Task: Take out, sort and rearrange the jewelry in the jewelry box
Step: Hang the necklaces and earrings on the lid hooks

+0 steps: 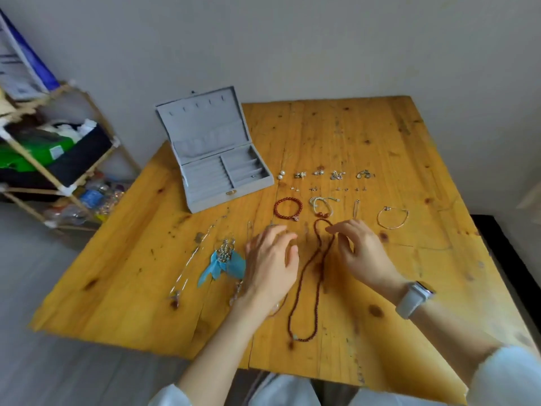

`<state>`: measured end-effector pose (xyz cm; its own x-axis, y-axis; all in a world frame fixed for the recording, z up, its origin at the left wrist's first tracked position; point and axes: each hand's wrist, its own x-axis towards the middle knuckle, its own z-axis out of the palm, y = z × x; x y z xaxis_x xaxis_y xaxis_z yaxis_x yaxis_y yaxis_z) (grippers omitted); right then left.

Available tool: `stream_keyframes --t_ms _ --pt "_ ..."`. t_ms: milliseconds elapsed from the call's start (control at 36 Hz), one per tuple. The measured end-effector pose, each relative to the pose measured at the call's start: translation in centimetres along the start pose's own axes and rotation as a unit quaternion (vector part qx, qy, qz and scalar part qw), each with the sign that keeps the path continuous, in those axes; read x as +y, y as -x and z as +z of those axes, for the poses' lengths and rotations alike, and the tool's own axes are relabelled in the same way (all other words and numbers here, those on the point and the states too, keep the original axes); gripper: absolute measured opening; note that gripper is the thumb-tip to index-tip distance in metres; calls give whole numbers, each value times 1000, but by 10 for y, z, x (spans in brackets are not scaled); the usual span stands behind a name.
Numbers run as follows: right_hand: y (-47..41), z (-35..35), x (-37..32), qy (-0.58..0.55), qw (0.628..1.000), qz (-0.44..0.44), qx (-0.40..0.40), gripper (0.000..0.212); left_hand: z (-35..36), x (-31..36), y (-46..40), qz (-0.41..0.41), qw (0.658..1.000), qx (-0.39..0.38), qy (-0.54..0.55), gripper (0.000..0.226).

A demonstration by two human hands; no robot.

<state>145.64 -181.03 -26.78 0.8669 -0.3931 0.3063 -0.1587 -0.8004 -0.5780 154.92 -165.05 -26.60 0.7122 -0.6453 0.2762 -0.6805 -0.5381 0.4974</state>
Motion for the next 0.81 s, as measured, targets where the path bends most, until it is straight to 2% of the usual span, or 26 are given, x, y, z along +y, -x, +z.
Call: stream_keyframes --t_ms 139,278,389,472,528,639,806 --pt "-16 33 -42 -2 997 -55 -52 25 -29 -64 31 -72 996 46 16 35" --pt "-47 66 -81 17 988 -119 -95 26 -64 -123 35 -139 985 97 -15 37" --pt "-78 95 -106 59 978 -139 -141 29 -86 -168 25 -207 974 73 -57 36" --pt "-100 114 -123 87 973 -137 -162 30 -91 -194 20 -258 958 23 -127 41" --pt "-114 125 -129 109 970 -128 -176 31 -88 -203 23 -262 952 9 -157 44" --pt "-134 141 -137 161 960 -107 -204 31 -81 -207 28 -251 949 34 -189 57" --pt "-149 151 -140 195 935 -93 -280 34 -78 -206 25 -255 945 40 -201 51"
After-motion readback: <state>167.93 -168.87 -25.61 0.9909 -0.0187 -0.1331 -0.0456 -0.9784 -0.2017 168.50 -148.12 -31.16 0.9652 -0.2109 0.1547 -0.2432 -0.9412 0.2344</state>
